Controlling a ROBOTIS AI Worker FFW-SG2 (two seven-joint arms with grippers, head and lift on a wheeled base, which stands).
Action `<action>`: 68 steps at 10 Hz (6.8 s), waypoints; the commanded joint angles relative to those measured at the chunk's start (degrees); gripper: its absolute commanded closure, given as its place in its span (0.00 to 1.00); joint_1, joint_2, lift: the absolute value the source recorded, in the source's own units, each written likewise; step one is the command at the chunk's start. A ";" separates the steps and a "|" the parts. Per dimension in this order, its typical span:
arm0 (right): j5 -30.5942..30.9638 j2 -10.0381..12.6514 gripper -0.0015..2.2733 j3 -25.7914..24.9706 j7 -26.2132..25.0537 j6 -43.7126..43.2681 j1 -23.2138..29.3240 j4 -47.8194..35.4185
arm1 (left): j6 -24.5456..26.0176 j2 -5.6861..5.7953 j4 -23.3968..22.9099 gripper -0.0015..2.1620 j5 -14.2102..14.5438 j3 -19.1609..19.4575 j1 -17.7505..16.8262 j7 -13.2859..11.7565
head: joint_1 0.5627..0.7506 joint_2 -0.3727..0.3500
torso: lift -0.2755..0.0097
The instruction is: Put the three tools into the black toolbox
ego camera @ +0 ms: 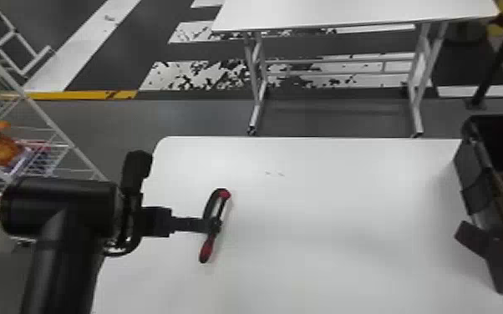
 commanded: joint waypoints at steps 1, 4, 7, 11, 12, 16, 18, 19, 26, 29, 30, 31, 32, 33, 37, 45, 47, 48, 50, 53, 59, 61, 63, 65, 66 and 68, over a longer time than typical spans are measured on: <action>-0.09 0.00 0.05 -0.16 0.41 0.12 0.04 0.16 | 0.07 0.01 2.65 0.06 -0.94 -1.28 -0.74 0.00 | 0.70 0.81 | 0.79; -0.53 0.00 0.05 -0.16 1.11 -0.05 0.13 0.69 | 0.07 -1.05 6.25 0.06 -3.05 -4.09 -2.23 0.62 | 0.70 0.81 | 0.79; -0.53 -0.09 0.05 -0.25 1.20 -0.23 -0.22 1.39 | 0.07 -2.28 9.86 0.08 -4.81 -5.76 -3.99 1.32 | 0.70 0.80 | 0.79; -0.53 -0.18 0.05 -0.25 1.64 -1.81 -1.10 3.76 | 0.07 -2.36 14.25 0.09 -7.18 -8.93 -8.56 1.85 | 0.70 0.77 | 0.79; -0.53 -0.18 0.05 -0.43 1.73 -1.99 -1.37 4.03 | 0.07 -2.36 15.39 0.09 -8.24 -10.60 -9.53 1.85 | 0.70 0.76 | 0.79; -1.15 -0.18 0.05 -1.39 2.17 -1.99 -2.07 4.91 | 0.07 -3.86 19.26 0.09 -12.54 -14.55 -11.37 2.64 | 0.70 0.74 | 0.79; -1.23 -0.18 0.04 -1.75 2.52 -2.34 -2.25 5.26 | 0.07 -4.12 20.49 0.09 -13.95 -16.04 -11.81 3.34 | 0.70 0.73 | 0.79; -1.50 -0.18 0.04 -1.92 2.52 -2.34 -2.25 5.52 | 0.07 -4.12 20.49 0.10 -14.12 -16.31 -11.81 3.34 | 0.70 0.72 | 0.79; -2.11 -0.09 0.04 -2.36 2.52 -2.52 -2.25 5.70 | 0.07 -4.12 20.32 0.93 -14.56 -16.84 -11.28 3.34 | 0.70 0.71 | 0.79; -2.02 -0.09 0.04 -2.36 2.52 -2.34 -2.16 5.70 | 0.07 -4.12 17.68 0.93 -14.56 -16.75 -10.14 3.43 | 0.70 0.71 | 0.79; -2.11 -0.09 0.04 -2.27 2.61 -2.34 -2.07 5.70 | 0.07 -4.12 15.39 0.99 -14.30 -15.96 -8.91 3.52 | 0.70 0.71 | 0.79; -2.11 -0.09 0.04 -2.27 2.61 -2.52 -2.07 5.70 | 0.07 -4.12 11.70 0.99 -12.81 -14.37 -7.07 3.52 | 0.70 0.71 | 0.79; -2.02 -0.09 0.04 -2.01 2.61 -2.52 -2.07 5.70 | 0.07 -4.12 6.96 0.99 -9.38 -12.09 -4.87 3.34 | 0.70 0.70 | 0.79; -1.85 -0.09 0.04 -1.57 2.52 -2.69 -2.07 5.70 | 0.07 -4.30 2.04 0.99 -6.13 -9.54 -2.50 2.99 | 0.70 0.69 | 0.79; 0.08 -0.18 0.05 0.45 1.46 -0.76 -3.83 5.17 | 0.07 -8.69 -8.86 0.99 7.23 -1.63 4.36 1.41 | 0.70 0.60 | 0.79; 5.18 -0.26 0.05 4.41 0.85 1.70 -5.85 5.61 | 0.07 -16.87 -12.38 0.99 27.80 5.31 7.96 -13.18 | 0.70 0.35 | 0.79; 5.01 -0.97 0.05 3.97 0.94 2.41 -6.38 5.61 | 0.07 -17.48 -10.97 0.99 29.82 5.31 9.63 -15.82 | 0.70 0.30 | 0.79; 4.74 -1.32 0.05 3.70 0.94 4.34 -7.34 5.61 | 0.07 -17.57 -10.80 0.99 30.17 4.79 11.13 -16.61 | 0.70 0.28 | 0.79; 3.95 -1.85 0.05 3.35 1.38 9.09 -9.98 5.70 | 0.07 -17.66 -10.80 0.99 30.08 2.76 13.50 -17.84 | 0.70 0.24 | 0.79; 1.58 -1.67 0.05 6.43 1.20 14.01 -11.83 6.49 | 0.07 -17.66 -11.76 0.99 30.79 0.92 15.35 -20.21 | 0.70 0.21 | 0.79; -7.12 -1.49 0.05 8.36 1.46 21.04 -15.61 10.88 | 0.07 -17.75 -13.08 0.99 30.70 -2.69 16.93 -20.83 | 0.70 0.28 | 0.79; -10.02 -1.49 0.05 7.92 1.64 23.85 -16.48 11.94 | 0.07 -17.75 -13.35 0.99 30.61 -2.95 17.46 -21.35 | 0.70 0.30 | 0.79; -10.90 -1.58 0.05 8.19 1.64 26.78 -16.22 11.24 | 0.07 -17.75 -13.26 0.99 28.94 -3.83 17.46 -20.91 | 0.70 0.30 | 0.79; -11.78 -1.58 0.04 8.36 1.82 26.78 -16.31 11.24 | 0.07 -17.81 -13.26 0.99 28.15 -4.88 17.46 -20.56 | 0.70 0.31 | 0.79; -11.08 -1.58 0.04 8.80 2.08 26.49 -16.57 11.24 | 0.07 -17.81 -13.26 0.99 28.15 -5.41 17.46 -20.65 | 0.70 0.31 | 0.79; -9.85 -1.49 0.04 10.21 2.87 24.73 -16.22 11.94 | 0.07 -17.81 -14.49 0.99 28.06 -6.20 17.90 -20.39 | 0.70 0.30 | 0.79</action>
